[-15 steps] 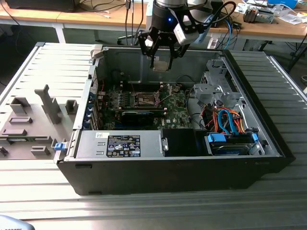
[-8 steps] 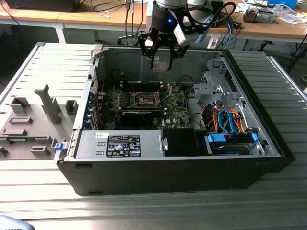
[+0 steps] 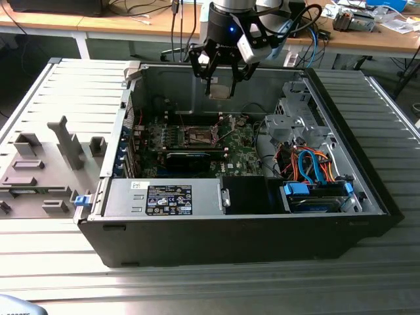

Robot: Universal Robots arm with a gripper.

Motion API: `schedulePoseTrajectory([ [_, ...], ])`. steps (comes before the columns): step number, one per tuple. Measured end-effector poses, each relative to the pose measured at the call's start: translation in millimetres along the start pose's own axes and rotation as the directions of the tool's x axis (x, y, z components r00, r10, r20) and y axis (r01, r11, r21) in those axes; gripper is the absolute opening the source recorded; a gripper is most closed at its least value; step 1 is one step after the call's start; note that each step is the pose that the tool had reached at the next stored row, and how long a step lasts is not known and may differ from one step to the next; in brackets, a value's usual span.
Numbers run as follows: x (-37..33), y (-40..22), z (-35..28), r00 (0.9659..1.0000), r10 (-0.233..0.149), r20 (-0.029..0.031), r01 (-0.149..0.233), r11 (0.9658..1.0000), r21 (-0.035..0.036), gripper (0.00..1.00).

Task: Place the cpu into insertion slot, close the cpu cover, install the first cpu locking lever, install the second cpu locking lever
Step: 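Place the cpu into insertion slot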

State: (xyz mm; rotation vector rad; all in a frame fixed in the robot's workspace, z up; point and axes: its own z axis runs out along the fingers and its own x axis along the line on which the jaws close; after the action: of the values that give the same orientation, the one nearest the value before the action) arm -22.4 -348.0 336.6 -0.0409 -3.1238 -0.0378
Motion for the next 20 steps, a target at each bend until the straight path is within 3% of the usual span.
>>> schedulePoseTrajectory([
  [20,-0.1,-0.2,7.1,1.0000,0.000,-0.0001,0.000,1.0000,0.0004,0.55],
])
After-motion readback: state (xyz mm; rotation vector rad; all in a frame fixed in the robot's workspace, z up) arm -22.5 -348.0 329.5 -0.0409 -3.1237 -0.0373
